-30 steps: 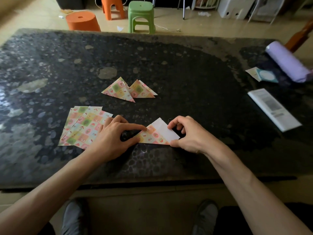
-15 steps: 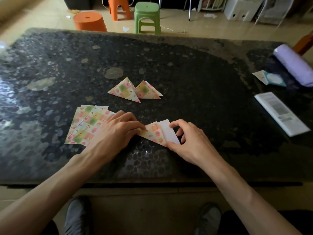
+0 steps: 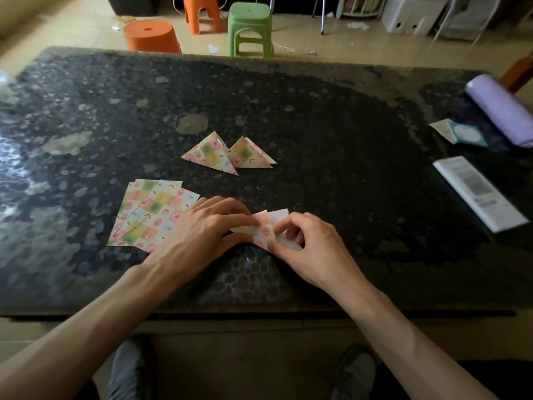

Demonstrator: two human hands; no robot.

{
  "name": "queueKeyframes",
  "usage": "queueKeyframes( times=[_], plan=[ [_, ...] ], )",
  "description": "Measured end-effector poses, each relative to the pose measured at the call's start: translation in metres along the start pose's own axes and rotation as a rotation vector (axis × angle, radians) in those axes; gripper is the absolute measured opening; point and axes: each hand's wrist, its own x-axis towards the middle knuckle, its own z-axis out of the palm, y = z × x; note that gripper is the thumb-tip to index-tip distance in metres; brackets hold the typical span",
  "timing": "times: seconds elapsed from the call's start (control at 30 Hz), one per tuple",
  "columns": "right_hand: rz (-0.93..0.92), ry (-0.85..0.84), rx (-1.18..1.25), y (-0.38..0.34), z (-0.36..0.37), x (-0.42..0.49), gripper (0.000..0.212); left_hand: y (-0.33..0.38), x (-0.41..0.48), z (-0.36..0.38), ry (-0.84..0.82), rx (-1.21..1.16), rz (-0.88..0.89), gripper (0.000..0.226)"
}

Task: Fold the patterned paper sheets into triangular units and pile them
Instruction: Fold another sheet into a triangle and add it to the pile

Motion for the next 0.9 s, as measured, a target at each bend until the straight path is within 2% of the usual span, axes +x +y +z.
queueKeyframes(
  times=[0.13,0.3,0.5,0.63,0.73,0.8,0.9],
  plan=[
    [0.08,-0.024,0.182,-0.001,0.0,0.002,0.016,-0.004,0.0,0.004,0.013,-0.057,0.009,0.03],
    [0.142,-0.089,0.407,-0.007,0.005,0.002,0.029,-0.002,0.0,0.004,0.024,-0.094,0.014,0.033],
    [0.257,-0.07,0.693,-0.01,0.001,0.004,0.028,0.004,-0.001,-0.005,0.007,-0.182,0.076,0.044],
    [0.301,-0.105,0.811,-0.01,0.001,0.005,0.027,0.011,-0.005,-0.007,0.106,-0.012,0.149,0.02],
    [0.202,-0.092,0.688,-0.008,-0.005,0.006,0.024,0.015,-0.009,-0.009,0.162,0.032,0.177,0.015],
    [-0.002,-0.115,0.414,0.002,-0.017,0.008,0.035,0.015,-0.011,-0.01,0.174,0.011,0.13,0.013],
    [-0.269,-0.281,0.029,0.011,-0.025,0.007,0.05,0.013,-0.014,-0.011,0.186,-0.042,0.047,0.011]
  ],
)
